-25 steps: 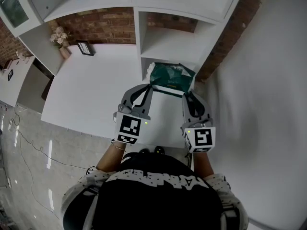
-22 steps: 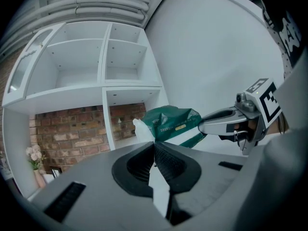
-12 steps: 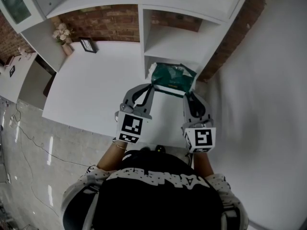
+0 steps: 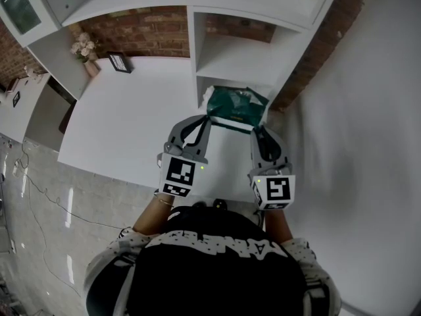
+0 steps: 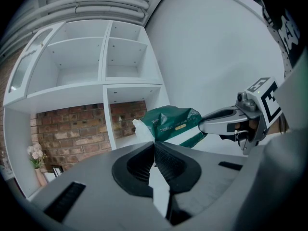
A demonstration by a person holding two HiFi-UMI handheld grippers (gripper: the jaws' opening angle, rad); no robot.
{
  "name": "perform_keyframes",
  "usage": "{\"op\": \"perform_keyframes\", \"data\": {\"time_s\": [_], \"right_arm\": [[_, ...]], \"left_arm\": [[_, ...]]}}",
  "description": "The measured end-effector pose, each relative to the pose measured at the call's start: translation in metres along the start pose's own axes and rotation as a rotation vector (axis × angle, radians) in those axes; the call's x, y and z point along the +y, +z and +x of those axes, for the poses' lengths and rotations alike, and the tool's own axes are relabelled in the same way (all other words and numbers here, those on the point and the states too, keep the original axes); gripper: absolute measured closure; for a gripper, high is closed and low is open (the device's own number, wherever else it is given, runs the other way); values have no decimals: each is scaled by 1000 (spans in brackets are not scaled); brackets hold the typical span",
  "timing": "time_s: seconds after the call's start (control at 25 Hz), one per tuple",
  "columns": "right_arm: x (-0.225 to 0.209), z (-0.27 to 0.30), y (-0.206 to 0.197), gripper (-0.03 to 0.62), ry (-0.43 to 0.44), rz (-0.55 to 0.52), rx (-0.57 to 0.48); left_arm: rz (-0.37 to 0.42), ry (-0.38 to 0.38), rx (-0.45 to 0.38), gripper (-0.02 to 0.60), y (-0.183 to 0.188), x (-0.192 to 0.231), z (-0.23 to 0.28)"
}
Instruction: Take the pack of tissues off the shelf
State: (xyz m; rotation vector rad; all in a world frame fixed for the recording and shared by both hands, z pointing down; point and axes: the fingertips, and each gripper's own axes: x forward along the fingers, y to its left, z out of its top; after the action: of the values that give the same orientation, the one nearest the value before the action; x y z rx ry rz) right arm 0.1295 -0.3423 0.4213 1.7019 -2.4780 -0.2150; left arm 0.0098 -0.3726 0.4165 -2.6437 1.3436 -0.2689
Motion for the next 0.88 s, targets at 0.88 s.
{"op": "perform_keyframes", "data": {"time_s": [0.88], "right_arm": [[-2,-2,-3,513,-13,21,13]], "left_arm": [[11,-10,8,543,1,-3,1]]}}
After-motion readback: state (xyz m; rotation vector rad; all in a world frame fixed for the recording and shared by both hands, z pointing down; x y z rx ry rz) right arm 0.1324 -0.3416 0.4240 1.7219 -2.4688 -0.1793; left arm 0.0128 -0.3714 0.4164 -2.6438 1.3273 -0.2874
